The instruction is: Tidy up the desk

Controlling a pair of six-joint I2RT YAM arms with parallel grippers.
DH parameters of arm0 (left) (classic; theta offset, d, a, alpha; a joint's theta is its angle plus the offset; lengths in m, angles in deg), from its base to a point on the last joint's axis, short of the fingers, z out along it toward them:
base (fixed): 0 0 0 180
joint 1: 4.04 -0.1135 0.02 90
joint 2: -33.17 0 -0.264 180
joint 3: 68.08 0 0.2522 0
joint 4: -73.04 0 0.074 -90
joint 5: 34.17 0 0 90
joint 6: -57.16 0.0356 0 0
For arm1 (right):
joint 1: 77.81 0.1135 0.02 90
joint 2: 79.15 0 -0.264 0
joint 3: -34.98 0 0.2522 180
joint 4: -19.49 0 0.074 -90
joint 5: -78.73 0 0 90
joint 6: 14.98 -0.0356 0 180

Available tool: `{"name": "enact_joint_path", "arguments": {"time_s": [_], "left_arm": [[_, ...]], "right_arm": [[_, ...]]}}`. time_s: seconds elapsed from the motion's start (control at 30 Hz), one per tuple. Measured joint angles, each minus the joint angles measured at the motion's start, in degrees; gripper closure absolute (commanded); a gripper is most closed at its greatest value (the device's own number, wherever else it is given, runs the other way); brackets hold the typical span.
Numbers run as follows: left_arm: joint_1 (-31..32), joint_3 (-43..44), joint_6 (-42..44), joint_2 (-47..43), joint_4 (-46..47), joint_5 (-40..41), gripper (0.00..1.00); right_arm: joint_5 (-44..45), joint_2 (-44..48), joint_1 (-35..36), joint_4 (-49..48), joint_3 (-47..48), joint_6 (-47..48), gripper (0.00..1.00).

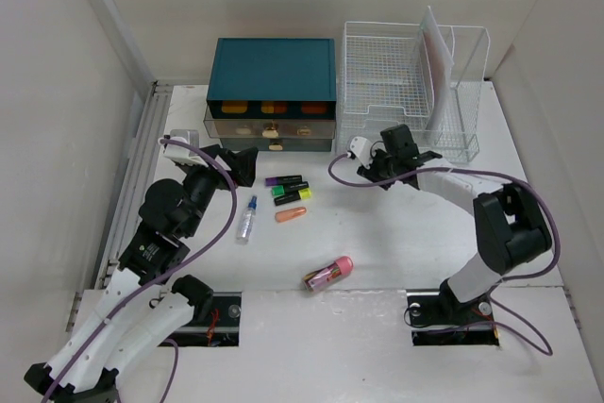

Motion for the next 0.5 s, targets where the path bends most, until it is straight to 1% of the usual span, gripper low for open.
{"name": "enact_joint_path", "arguments": {"time_s": [0.3,0.5], "left_arm": [[0.00,0.00,0.00,0.02,0.00,0.13,0.01],[0.00,0.00,0.00,0.02,0.00,0.17,0.01]], "right_arm": [[11.23,-2.34,1.46,-2.03,0.26,-7.87,0.54],[13.81,-4.04,1.84,-2.08,1.18,-10.82,0.53]]}}
